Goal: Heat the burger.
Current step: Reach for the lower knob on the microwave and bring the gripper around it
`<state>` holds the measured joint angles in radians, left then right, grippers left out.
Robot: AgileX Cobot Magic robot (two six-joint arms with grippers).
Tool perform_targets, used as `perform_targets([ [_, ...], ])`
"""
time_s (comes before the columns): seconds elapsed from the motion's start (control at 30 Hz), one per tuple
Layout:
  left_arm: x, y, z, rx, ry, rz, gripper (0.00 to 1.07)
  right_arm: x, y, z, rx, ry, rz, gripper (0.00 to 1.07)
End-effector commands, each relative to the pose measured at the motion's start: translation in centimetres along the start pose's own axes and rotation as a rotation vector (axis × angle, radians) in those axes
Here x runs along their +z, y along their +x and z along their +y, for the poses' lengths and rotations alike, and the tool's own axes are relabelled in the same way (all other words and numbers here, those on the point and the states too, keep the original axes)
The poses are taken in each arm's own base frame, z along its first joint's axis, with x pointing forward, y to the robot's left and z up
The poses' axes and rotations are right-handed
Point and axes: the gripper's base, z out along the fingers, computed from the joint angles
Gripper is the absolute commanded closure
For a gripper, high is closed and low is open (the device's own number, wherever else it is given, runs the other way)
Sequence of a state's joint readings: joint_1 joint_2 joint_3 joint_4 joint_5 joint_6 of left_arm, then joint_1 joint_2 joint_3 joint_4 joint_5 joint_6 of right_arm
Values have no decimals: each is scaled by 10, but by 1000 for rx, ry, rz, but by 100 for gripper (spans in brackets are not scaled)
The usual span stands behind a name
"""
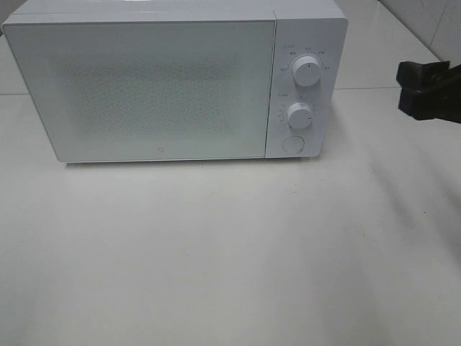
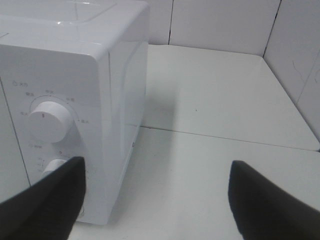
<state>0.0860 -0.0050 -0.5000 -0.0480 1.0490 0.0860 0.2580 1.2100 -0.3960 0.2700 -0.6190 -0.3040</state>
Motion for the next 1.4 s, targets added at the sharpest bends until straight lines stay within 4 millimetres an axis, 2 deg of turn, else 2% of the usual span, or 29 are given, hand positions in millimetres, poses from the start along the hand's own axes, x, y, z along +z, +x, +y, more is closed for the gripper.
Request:
perform_targets([
  [0.03,-3,1,0,3,-6,-31,9,5,3,10,-5,25,-28,31],
  [0.07,-3,1,0,3,-6,-31,9,5,3,10,-5,25,-28,31],
  [0.13,-3,1,0,3,-6,-31,9,10,9,24,5,32,-40,31],
  [0.23,-3,1,0,3,-6,-31,9,13,15,36,19,43,-49,31],
  [0.3,-3,1,0,3,-6,-31,9,13,16,39,17,48,-56,31],
  [0.33,-3,1,0,3,-6,-31,9,14,22,48,-6,51,-58,31],
  [0.43,-3,1,0,3,-6,-31,9,15,24,53,-17,47,-58,31],
  [0.5,-3,1,0,3,-6,-31,9,16,37,67,-31,71,-39,31],
  [0.73,-3,1,0,3,-6,-31,9,21,50,80,-23,97,-1,31],
  [0.9,-3,1,0,3,-6,-31,9,30,54,89,-28,95,14,31],
  [0.97,-3,1,0,3,-6,-31,9,41,57,96,-22,92,16,31],
  [1.4,-3,1,0,3,-6,-31,9,76,69,118,-24,96,26,31],
])
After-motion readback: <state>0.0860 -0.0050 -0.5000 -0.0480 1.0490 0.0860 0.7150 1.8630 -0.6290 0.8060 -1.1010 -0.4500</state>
